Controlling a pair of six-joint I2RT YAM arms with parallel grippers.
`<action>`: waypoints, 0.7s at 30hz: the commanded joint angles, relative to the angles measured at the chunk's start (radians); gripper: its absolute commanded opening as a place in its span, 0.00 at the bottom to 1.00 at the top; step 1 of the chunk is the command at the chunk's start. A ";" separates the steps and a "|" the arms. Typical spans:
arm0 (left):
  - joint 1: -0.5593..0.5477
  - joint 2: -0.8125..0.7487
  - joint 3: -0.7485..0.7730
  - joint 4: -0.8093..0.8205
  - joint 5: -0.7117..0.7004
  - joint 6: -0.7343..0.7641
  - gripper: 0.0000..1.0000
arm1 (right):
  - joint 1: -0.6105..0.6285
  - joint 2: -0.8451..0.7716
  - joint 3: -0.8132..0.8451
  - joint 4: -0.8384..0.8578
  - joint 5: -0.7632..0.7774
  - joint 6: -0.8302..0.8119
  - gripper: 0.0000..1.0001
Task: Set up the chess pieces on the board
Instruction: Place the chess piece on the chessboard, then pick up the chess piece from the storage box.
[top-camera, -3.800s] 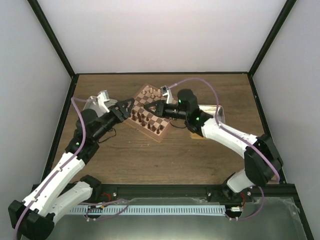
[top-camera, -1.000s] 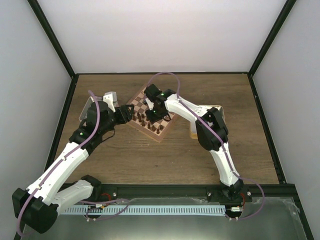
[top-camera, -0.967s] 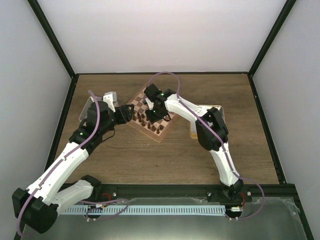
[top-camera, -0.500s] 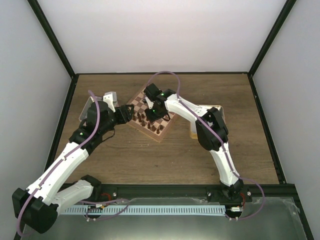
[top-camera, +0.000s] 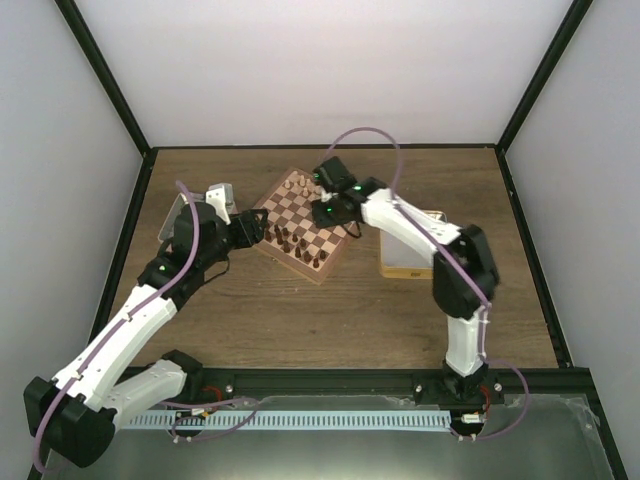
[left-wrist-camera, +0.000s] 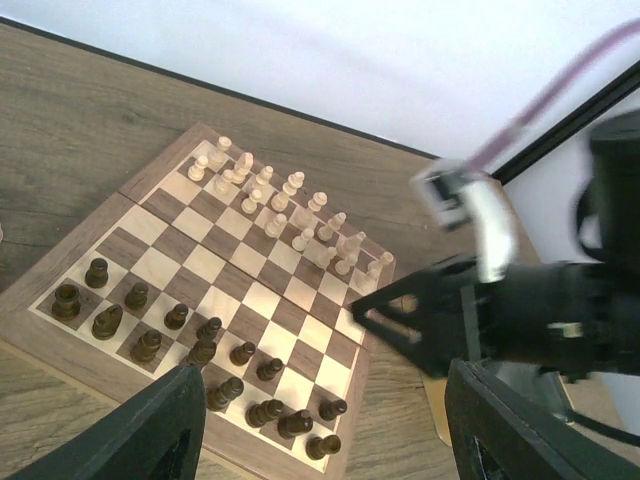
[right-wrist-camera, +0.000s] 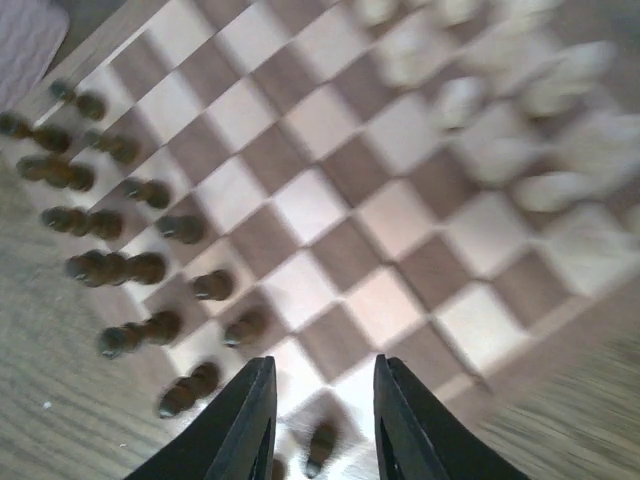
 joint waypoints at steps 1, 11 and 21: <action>0.005 -0.016 0.001 0.001 -0.004 0.007 0.68 | -0.115 -0.209 -0.195 0.171 0.130 0.149 0.30; 0.007 -0.014 0.000 0.025 0.014 0.005 0.69 | -0.352 -0.417 -0.644 0.339 0.143 0.244 0.38; 0.005 -0.019 0.004 0.016 0.018 0.001 0.72 | -0.426 -0.223 -0.569 0.401 0.107 0.153 0.36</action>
